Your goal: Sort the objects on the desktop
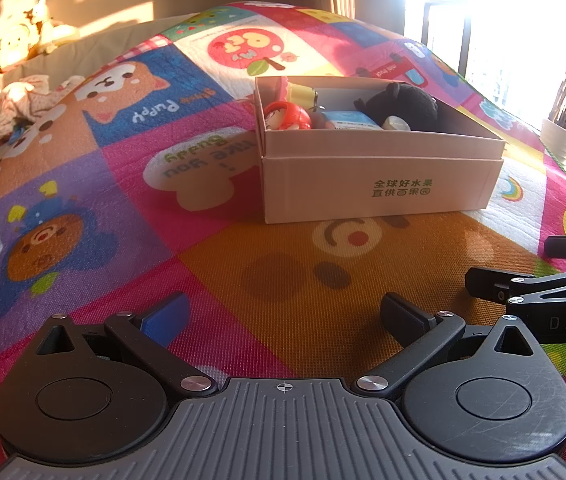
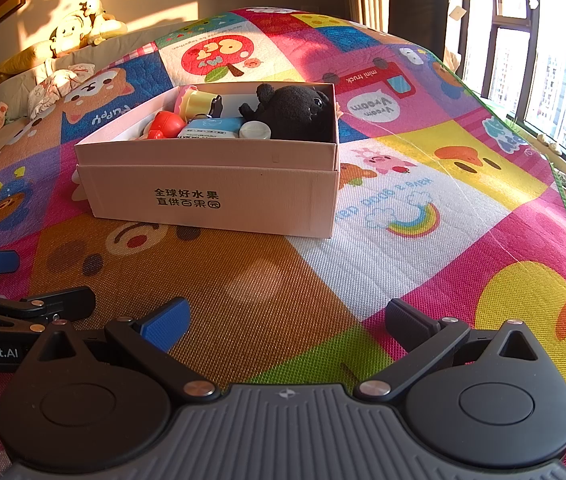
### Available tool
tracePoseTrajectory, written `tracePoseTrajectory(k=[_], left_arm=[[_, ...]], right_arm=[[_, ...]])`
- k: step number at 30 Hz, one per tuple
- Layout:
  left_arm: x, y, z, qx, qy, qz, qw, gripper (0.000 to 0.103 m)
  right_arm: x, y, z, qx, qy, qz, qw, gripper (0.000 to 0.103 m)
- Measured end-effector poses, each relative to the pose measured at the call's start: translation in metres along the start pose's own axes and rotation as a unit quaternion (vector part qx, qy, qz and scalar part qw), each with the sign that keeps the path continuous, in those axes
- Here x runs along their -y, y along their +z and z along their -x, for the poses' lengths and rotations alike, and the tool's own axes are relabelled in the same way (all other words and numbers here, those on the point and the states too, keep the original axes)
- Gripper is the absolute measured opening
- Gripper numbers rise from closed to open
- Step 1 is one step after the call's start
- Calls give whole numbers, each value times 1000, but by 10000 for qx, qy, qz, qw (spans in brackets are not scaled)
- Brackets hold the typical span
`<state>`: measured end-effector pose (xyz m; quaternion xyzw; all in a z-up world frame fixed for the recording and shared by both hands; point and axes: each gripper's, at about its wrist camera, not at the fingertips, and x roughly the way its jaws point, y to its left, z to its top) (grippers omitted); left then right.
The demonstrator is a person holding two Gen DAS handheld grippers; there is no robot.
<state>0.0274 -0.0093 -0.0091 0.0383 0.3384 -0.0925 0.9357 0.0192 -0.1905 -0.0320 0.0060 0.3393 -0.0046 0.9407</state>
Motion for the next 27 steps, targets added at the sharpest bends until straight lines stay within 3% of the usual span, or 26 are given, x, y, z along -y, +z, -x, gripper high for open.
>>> tracePoseTrajectory(k=[16, 19, 27], left_arm=[[0, 1, 2, -90, -62, -102, 9999, 103], [-2, 2, 6, -246, -76, 11, 9997, 103], [-6, 4, 4, -222, -75, 172, 9996, 103]], right_arm=[[1, 0, 0, -1, 2, -3, 10000, 103], [0, 0, 0, -1, 1, -1, 10000, 103], [0, 0, 0, 0, 5, -6, 10000, 103]])
